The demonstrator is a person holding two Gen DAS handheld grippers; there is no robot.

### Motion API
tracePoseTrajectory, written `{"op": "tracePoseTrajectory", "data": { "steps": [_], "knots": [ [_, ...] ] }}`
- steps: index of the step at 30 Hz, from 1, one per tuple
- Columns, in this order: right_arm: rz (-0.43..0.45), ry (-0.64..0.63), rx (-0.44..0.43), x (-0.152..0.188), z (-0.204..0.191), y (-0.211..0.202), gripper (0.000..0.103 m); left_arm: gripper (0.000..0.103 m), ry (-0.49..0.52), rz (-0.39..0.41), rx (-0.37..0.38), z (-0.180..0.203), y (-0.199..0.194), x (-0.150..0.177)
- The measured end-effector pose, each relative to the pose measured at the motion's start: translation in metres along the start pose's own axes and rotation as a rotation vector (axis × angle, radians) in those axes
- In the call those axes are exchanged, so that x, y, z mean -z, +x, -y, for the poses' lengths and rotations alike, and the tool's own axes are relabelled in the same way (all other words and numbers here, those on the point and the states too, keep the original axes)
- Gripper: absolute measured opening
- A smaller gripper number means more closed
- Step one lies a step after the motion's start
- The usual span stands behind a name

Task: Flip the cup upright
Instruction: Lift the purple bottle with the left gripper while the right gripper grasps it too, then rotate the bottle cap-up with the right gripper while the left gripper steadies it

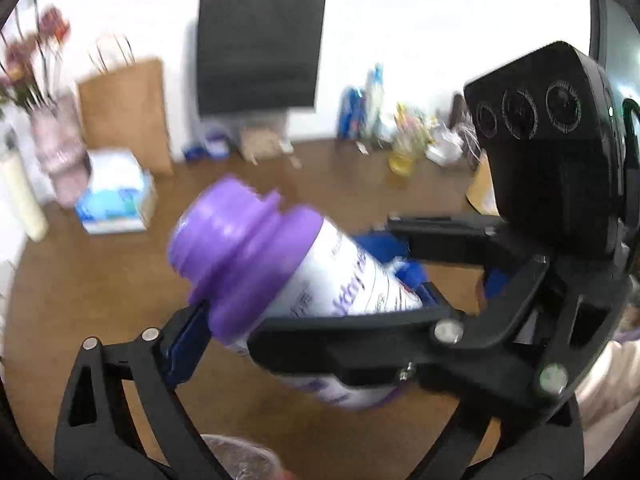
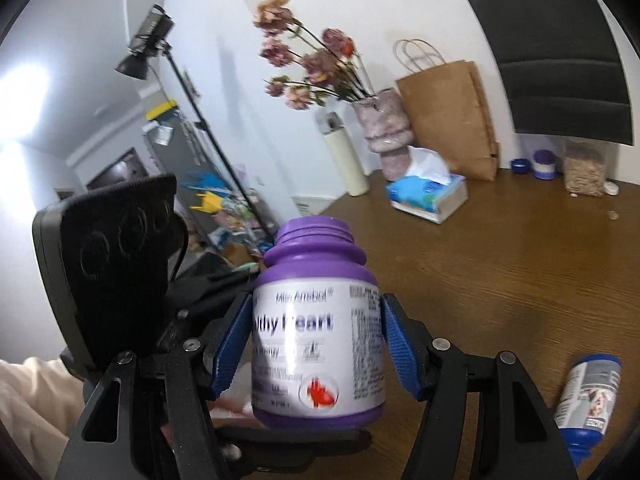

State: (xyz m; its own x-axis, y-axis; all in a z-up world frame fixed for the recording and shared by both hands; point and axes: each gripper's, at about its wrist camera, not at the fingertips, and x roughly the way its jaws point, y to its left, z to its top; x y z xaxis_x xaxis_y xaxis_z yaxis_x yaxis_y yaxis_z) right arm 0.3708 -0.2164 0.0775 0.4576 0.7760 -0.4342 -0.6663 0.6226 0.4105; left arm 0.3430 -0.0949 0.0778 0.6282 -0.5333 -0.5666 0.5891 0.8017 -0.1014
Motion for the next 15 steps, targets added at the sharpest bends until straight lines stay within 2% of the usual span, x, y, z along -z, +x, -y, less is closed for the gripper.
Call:
{"op": "tracePoseTrajectory", "data": {
  "steps": [1,3,6,9,12,15],
  "knots": [
    [0.011,-0.022,0.017,-0.001,-0.004,-0.002,0.068,0.094,0.027,0.052,-0.028,0.005,-0.004,0.003],
    [0.020,-0.049,0.044,-0.003,-0.009,-0.003,0.068,0.094,0.099,0.094,-0.075,0.013,-0.005,0.008],
    [0.025,-0.047,0.049,-0.005,-0.010,-0.003,0.068,0.096,0.148,0.087,-0.139,0.016,0.003,0.012],
    [0.023,-0.049,0.047,-0.005,-0.010,-0.001,0.068,0.102,0.122,0.081,-0.158,0.009,0.009,0.016],
    [0.017,-0.060,0.051,-0.003,-0.011,0.006,0.068,0.103,0.091,0.038,-0.156,-0.004,0.018,0.021],
    [0.001,-0.049,0.076,0.001,-0.007,0.011,0.068,0.103,0.012,-0.012,-0.131,-0.015,0.018,0.025]
  ]
}}
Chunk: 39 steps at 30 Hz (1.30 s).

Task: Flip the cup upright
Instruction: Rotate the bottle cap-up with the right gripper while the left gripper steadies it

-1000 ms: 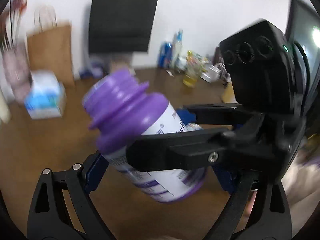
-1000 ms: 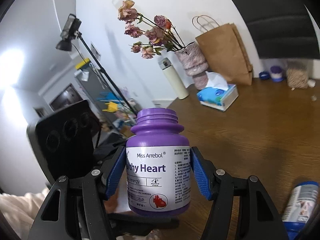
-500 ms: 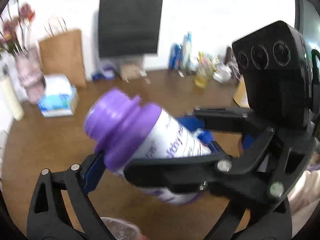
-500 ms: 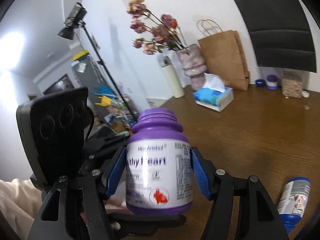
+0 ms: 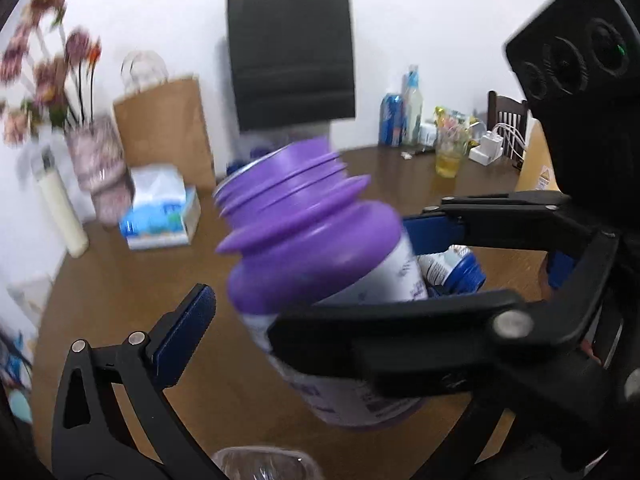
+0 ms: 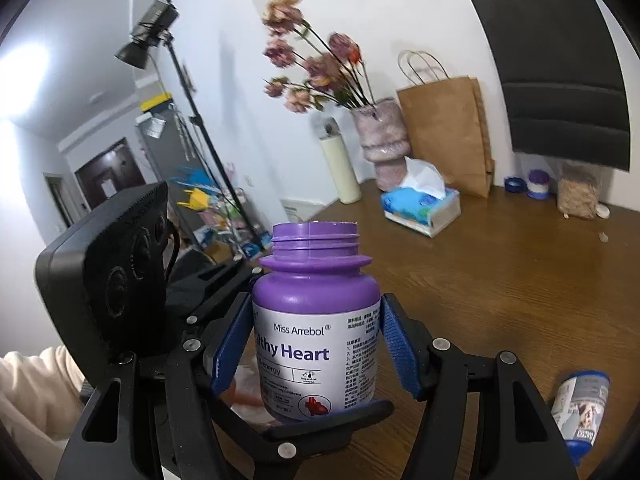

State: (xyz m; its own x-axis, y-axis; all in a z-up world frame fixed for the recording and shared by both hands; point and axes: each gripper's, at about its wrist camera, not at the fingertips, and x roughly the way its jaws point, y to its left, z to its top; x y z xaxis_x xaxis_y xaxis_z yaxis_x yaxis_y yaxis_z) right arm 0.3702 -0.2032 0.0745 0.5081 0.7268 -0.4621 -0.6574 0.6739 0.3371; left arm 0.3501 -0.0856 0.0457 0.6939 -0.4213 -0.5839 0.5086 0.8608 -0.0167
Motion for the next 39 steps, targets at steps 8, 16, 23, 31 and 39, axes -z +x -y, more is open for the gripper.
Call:
{"op": "tracePoseTrajectory", "data": {
  "steps": [8,16,23,31,39],
  "knots": [
    [-0.008,0.019,0.011,0.019,0.008,-0.008,0.068,0.103,-0.117,-0.028,0.069,0.002,0.019,0.017],
    [-0.008,0.054,0.064,0.032,0.024,-0.004,0.068,0.103,-0.047,0.007,0.054,-0.002,0.057,0.022],
    [-0.007,0.054,0.083,0.034,0.029,-0.004,0.068,0.103,-0.047,0.056,0.051,0.002,0.048,0.019],
    [-0.053,-0.001,0.137,0.052,0.018,0.003,0.068,0.103,-0.039,0.000,0.098,0.005,0.047,0.041],
    [-0.091,-0.058,0.202,0.082,0.006,0.003,0.068,0.102,0.142,-0.001,0.096,0.033,0.037,0.062]
  ]
}}
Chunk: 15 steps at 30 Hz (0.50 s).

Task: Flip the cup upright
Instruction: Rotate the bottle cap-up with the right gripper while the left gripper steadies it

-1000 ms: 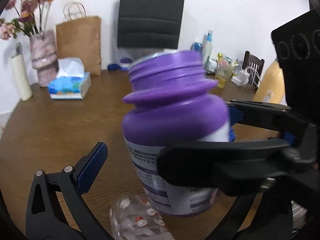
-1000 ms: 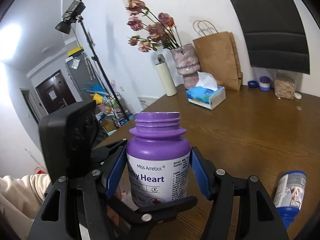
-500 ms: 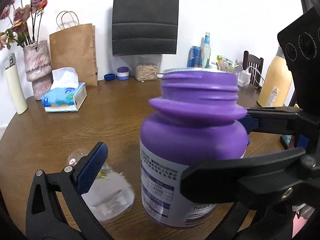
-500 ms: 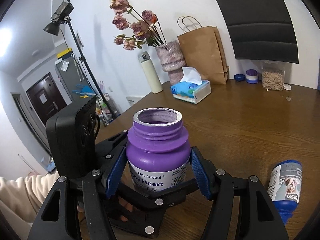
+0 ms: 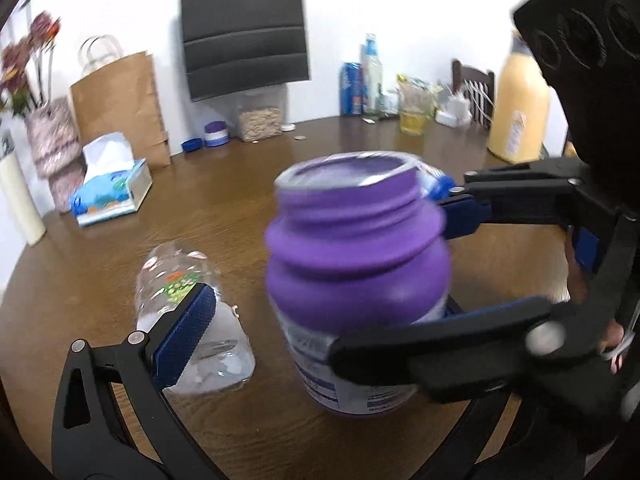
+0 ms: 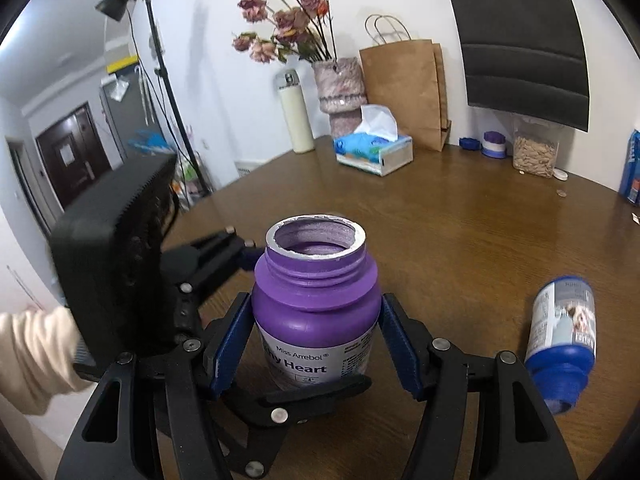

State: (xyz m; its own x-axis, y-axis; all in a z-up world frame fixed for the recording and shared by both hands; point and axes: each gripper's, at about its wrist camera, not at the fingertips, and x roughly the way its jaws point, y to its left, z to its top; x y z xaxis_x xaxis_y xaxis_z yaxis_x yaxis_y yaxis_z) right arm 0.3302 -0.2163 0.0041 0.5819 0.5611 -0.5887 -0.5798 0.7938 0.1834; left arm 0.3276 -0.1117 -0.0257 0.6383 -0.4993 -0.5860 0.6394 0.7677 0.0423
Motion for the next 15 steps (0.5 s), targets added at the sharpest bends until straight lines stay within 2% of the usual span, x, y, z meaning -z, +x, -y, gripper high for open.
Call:
{"op": "tracePoseTrajectory", "data": {
  "steps": [2,3,5,7,10,15],
  "knots": [
    [-0.017,-0.006,0.022,0.007,-0.001,0.003,0.068,0.099,0.041,-0.013,0.031,0.006,-0.002,0.002],
    [-0.022,-0.008,0.033,0.009,-0.001,0.004,0.068,0.092,0.051,-0.034,0.065,0.007,-0.003,0.004],
    [-0.030,-0.011,0.049,0.015,-0.003,0.005,0.068,0.085,0.019,-0.129,0.129,0.005,0.007,0.012],
    [-0.032,-0.010,0.042,0.018,-0.004,0.004,0.068,0.069,-0.026,-0.206,0.119,-0.002,0.017,0.018],
    [-0.027,-0.012,0.050,0.019,-0.005,0.005,0.068,0.065,-0.076,-0.208,0.093,-0.012,0.018,0.018],
    [-0.038,-0.018,0.050,0.017,-0.006,0.008,0.068,0.064,-0.090,-0.219,0.066,-0.011,0.017,0.019]
  ]
}}
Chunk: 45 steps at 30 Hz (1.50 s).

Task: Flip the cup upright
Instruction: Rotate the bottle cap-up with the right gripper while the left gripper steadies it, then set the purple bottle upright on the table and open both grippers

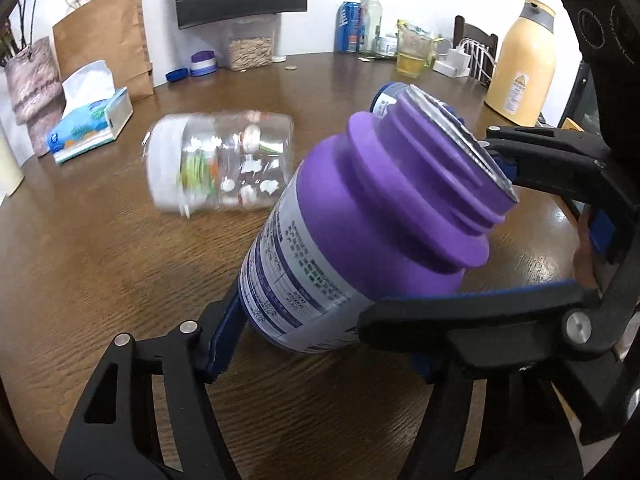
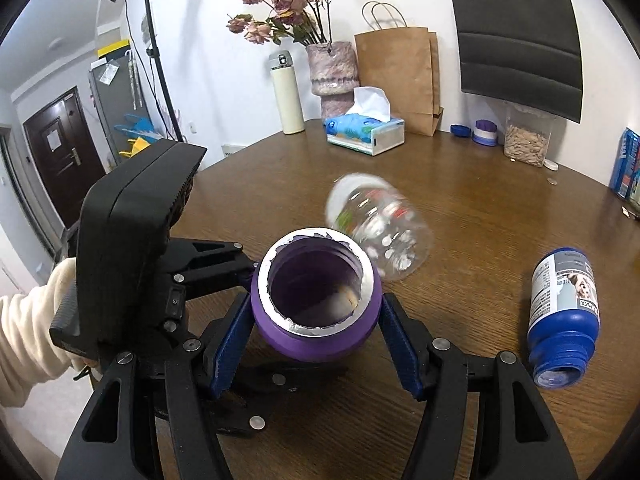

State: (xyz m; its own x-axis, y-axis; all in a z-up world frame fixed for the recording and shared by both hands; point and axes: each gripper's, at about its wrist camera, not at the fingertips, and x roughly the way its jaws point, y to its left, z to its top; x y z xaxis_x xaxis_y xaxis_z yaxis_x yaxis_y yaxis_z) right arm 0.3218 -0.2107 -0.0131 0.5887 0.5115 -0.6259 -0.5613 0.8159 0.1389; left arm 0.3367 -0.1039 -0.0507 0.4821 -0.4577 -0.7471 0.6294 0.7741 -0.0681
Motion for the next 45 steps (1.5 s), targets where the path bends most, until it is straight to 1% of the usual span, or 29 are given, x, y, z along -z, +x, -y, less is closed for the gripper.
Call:
{"op": "tracePoseTrajectory", "data": {
  "steps": [3,4,5,8,10,12,14,16,19,23,28,30,31,32,35,37,38,39,40,43,44,45],
  "knots": [
    [-0.016,-0.009,0.007,-0.003,-0.002,0.003,0.068,0.065,-0.027,-0.014,-0.015,0.000,-0.001,0.002],
    [-0.026,-0.015,0.013,-0.005,-0.002,0.006,0.068,0.069,-0.040,-0.024,-0.028,0.000,-0.001,0.003],
    [-0.043,-0.023,0.021,-0.006,-0.003,0.010,0.068,0.071,-0.051,-0.023,-0.031,-0.003,-0.001,0.004],
    [-0.059,-0.038,0.026,-0.012,-0.006,0.015,0.068,0.075,-0.080,0.023,-0.045,-0.006,-0.012,0.007],
    [-0.075,-0.055,0.031,-0.014,-0.010,0.019,0.068,0.076,-0.087,0.039,-0.047,-0.006,-0.017,0.009],
    [-0.082,-0.068,0.010,-0.017,-0.013,0.022,0.068,0.076,-0.086,0.054,-0.056,-0.007,-0.020,0.011],
    [-0.085,-0.074,-0.022,-0.018,-0.017,0.025,0.068,0.074,-0.094,0.051,-0.076,-0.006,-0.021,0.013],
    [-0.091,-0.077,-0.038,-0.019,-0.020,0.030,0.069,0.059,-0.116,0.030,-0.070,-0.009,-0.019,0.015],
    [-0.088,-0.085,-0.036,-0.021,-0.024,0.032,0.069,0.060,-0.146,0.025,-0.054,-0.014,-0.021,0.017],
    [-0.092,-0.082,-0.046,-0.023,-0.025,0.033,0.069,0.060,-0.146,0.029,-0.064,-0.012,-0.022,0.020],
    [-0.069,-0.083,-0.054,-0.021,-0.025,0.022,0.070,0.060,-0.155,0.009,-0.100,-0.012,-0.020,0.023],
    [-0.050,-0.077,-0.032,-0.020,-0.022,0.013,0.070,0.060,-0.172,-0.013,-0.111,-0.015,-0.017,0.025],
    [-0.043,-0.072,-0.022,-0.019,-0.020,0.008,0.070,0.060,-0.183,-0.006,-0.131,-0.017,-0.018,0.025],
    [-0.034,-0.064,-0.012,-0.019,-0.018,0.003,0.070,0.060,-0.192,-0.005,-0.134,-0.018,-0.018,0.025],
    [-0.002,-0.028,0.026,-0.017,-0.008,-0.014,0.070,0.065,-0.223,0.011,-0.142,-0.021,-0.022,0.028],
    [0.019,-0.010,0.057,-0.017,-0.003,-0.025,0.070,0.077,-0.233,0.062,-0.159,-0.019,-0.034,0.030],
    [0.027,-0.003,0.068,-0.016,-0.001,-0.029,0.070,0.080,-0.233,0.081,-0.165,-0.018,-0.040,0.031],
    [0.034,0.007,0.082,-0.015,0.001,-0.034,0.070,0.085,-0.231,0.099,-0.171,-0.016,-0.046,0.032],
    [0.038,0.013,0.094,-0.014,0.003,-0.038,0.070,0.089,-0.224,0.120,-0.187,-0.013,-0.055,0.032],
    [0.042,0.026,0.143,-0.011,0.005,-0.049,0.080,0.091,-0.221,0.177,-0.251,-0.013,-0.077,0.034],
    [0.054,0.031,0.159,-0.010,0.004,-0.054,0.080,0.093,-0.229,0.194,-0.271,-0.014,-0.083,0.036],
    [0.063,0.034,0.160,-0.009,0.003,-0.058,0.080,0.097,-0.244,0.214,-0.293,-0.015,-0.090,0.037]
  ]
}}
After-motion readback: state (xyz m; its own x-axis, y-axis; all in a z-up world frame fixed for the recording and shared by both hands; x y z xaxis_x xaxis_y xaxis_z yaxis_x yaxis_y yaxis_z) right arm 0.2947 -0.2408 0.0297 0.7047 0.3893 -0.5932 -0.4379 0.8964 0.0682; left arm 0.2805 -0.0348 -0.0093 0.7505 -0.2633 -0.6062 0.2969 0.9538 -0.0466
